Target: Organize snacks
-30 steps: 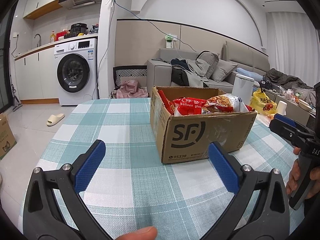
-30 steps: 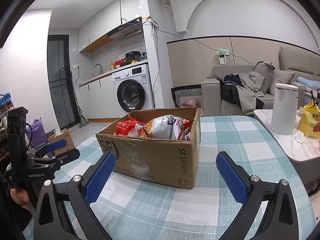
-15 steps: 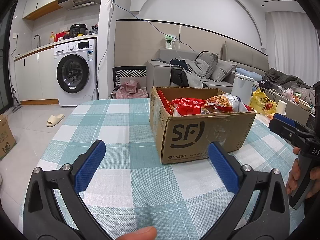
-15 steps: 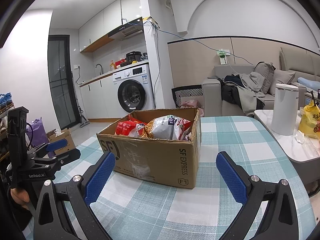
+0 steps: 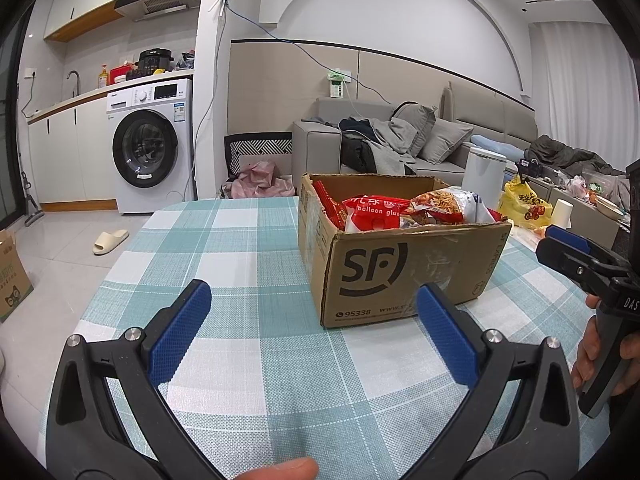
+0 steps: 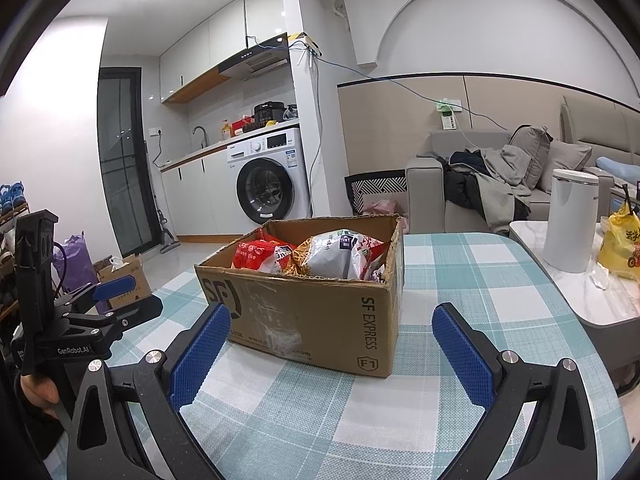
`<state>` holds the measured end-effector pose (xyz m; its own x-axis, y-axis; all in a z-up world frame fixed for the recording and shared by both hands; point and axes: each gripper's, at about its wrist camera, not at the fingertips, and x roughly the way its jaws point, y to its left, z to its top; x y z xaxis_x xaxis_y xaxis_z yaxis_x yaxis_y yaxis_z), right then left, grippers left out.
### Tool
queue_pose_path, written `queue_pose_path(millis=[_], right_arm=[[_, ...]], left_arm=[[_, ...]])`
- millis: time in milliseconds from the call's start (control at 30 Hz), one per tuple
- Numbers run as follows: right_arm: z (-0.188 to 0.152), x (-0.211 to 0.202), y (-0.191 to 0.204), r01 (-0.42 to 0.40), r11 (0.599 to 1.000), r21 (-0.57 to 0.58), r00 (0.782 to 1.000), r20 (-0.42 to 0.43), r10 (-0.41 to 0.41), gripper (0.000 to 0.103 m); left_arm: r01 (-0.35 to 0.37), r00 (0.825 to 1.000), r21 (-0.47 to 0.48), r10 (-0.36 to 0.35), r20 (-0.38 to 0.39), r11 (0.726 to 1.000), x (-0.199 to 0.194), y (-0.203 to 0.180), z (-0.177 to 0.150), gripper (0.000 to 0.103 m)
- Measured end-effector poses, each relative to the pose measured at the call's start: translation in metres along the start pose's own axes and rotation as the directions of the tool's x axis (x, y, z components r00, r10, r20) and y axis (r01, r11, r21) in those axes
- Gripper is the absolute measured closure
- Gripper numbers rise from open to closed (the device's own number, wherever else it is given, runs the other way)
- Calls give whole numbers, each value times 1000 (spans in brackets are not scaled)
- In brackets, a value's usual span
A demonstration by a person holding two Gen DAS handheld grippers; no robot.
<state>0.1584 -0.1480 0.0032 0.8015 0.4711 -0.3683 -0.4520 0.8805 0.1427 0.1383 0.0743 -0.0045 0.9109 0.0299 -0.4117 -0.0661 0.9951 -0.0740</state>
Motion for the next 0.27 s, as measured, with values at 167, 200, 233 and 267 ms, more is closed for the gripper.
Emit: queue_pose_path(millis=[167, 200, 233, 267], right_arm=[[0, -1, 0, 0, 1000, -1, 1000, 0, 0, 0], [0, 0, 0, 0, 1000, -1, 1000, 1, 0, 0], [0, 0, 0, 0, 1000, -2, 1000, 1, 0, 0], [0, 0, 0, 0, 1000, -1, 1000, 0, 0, 0]], left_arm=[[1, 1000, 2, -1, 0, 1000, 0, 0, 0, 1], [2, 1000, 4, -2, 1, 1000, 0, 0, 0, 1], [1, 1000, 4, -1, 0, 1000, 0, 0, 0, 1], [2, 1000, 4, -2, 0, 1000, 0, 0, 0, 1]])
